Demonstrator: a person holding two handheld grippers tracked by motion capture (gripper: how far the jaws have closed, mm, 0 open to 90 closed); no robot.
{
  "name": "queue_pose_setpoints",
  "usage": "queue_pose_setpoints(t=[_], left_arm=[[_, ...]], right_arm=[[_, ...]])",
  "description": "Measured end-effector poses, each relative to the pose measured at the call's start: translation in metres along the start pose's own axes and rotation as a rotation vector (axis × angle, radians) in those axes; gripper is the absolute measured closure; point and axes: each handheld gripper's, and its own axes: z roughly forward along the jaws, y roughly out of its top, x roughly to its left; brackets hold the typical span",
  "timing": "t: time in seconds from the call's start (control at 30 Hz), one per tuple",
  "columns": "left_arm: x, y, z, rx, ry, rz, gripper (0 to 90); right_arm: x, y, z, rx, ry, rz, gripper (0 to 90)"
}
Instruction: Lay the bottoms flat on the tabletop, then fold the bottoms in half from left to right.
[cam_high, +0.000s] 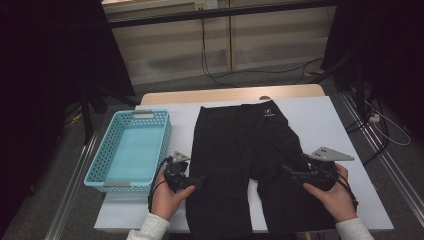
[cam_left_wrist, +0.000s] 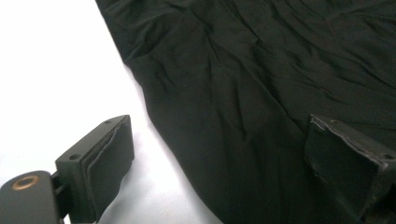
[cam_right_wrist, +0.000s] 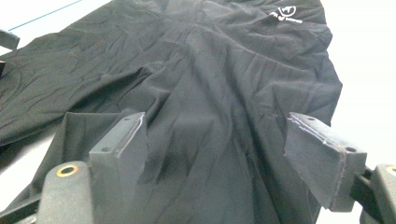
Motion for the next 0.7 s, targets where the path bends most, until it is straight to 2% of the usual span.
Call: queue_pose_setpoints(t=[0.2,0.4,0.5,0.7], left_arm=[[0.0,-0.0023,-0.0007,-0.01,0.002,-0.004,8.9],[0.0003,-0.0025,-0.0009,-0.02,-0.002,-0.027,8.9],[0.0003,-0.0027,-0.0015,-0.011,-0.001,-0.015,9.0],[-0.0001,-0.0032,-0.0018,-0.014,0.008,-0.019,10.5]], right_arm=[[0.0035,0.0016,0.0011,-0.002,0.006,-0.007,21.1],[0.0062,0.0017,0.0039,0.004,0.018,-0.016,21.0],[0.0072,0.0023,0.004,0.002,0.022,-0.019,20.8],[0.0078,0.0031,0.0055,0.001,0.028,-0.02,20.6]])
